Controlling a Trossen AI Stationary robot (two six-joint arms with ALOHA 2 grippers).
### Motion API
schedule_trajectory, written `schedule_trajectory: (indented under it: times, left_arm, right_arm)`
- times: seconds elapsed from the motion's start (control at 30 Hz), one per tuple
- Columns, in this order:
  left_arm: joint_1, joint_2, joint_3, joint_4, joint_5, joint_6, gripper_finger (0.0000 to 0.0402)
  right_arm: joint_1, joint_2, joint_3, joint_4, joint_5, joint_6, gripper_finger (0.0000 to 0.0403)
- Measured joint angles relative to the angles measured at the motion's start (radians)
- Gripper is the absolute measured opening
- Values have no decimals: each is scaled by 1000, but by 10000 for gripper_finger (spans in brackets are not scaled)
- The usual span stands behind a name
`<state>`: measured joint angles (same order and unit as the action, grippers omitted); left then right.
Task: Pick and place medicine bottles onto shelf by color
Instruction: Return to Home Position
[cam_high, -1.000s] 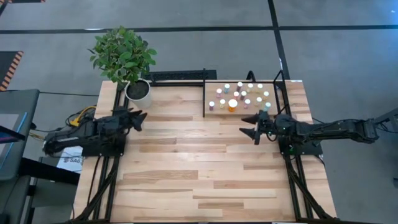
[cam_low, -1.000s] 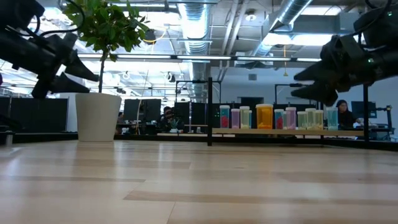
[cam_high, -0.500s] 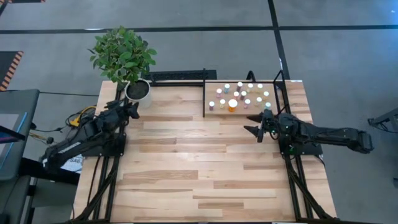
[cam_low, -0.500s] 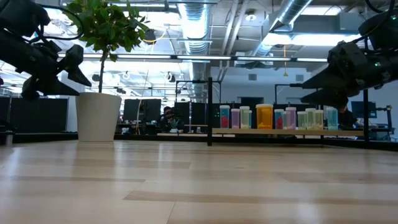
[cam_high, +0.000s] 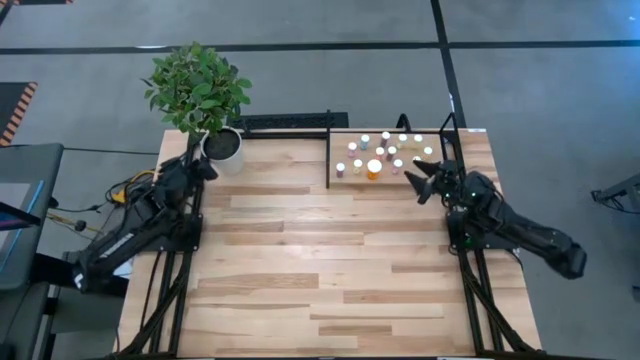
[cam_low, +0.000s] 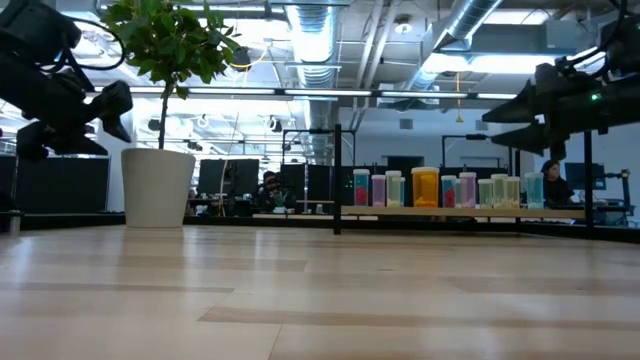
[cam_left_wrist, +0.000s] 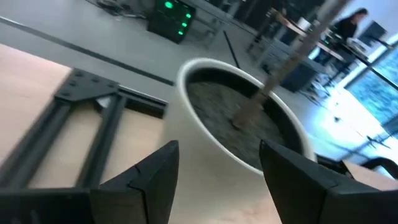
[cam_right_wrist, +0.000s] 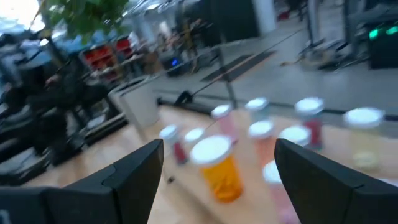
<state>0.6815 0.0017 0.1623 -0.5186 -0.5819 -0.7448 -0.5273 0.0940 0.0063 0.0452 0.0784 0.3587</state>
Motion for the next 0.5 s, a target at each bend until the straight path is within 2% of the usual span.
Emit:
schedule_trajectory:
  times: [0.27,0.5]
  left_arm:
    - [130,0,0,0,0,0,210]
    - [225,0,0,0,0,0,210]
  right_arm:
    - [-130,-94,0,0,0,0,327]
    - [-170,-93,0,3,0,0,327]
